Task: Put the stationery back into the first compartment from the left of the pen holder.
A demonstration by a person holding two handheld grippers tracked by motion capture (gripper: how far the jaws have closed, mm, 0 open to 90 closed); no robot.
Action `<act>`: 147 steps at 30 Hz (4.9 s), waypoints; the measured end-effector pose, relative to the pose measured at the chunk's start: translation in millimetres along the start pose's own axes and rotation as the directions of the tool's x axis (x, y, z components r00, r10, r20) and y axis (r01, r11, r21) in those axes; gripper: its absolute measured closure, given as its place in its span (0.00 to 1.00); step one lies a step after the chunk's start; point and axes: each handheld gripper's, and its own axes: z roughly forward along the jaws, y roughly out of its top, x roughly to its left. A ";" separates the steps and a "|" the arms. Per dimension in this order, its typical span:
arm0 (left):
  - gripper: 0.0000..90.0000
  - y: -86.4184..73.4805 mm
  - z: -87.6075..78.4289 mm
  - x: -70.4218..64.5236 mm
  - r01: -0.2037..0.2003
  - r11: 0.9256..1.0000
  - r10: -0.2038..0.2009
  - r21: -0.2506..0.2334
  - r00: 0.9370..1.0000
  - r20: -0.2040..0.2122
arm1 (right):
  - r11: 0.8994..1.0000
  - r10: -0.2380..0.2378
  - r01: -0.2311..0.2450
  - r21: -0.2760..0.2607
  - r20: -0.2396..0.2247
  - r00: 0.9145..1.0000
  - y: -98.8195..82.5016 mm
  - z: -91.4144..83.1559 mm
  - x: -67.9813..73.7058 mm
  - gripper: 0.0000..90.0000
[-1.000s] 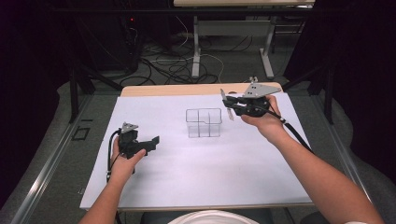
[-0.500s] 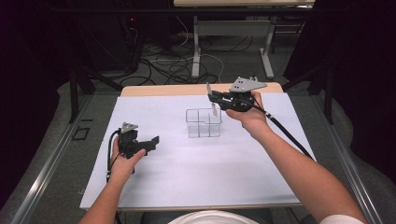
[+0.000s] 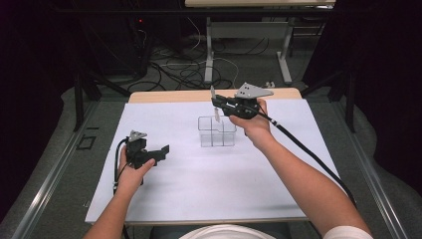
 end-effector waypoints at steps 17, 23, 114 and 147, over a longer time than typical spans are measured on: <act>0.03 0.0 -0.3 1.3 -0.002 1.000 0.002 0.007 1.000 0.003 | 0.999 0.033 -0.033 -0.004 0.038 0.999 -21.6 21.3 -2.7 0.88; 0.03 0.0 -0.5 1.4 -0.004 1.000 0.004 0.006 1.000 0.002 | 0.999 0.047 -0.047 -0.010 0.036 0.998 -27.9 27.5 -1.2 0.88; 0.03 -0.3 -1.3 3.2 0.002 1.000 -0.002 0.004 1.000 -0.005 | 0.971 0.033 -0.088 0.221 0.242 0.970 -4.5 -59.3 -14.3 0.00; 0.03 -0.9 -1.2 1.1 0.003 1.000 -0.003 0.006 1.000 -0.012 | 0.934 0.143 -0.273 0.229 0.461 0.876 -110.8 -138.8 -54.7 0.00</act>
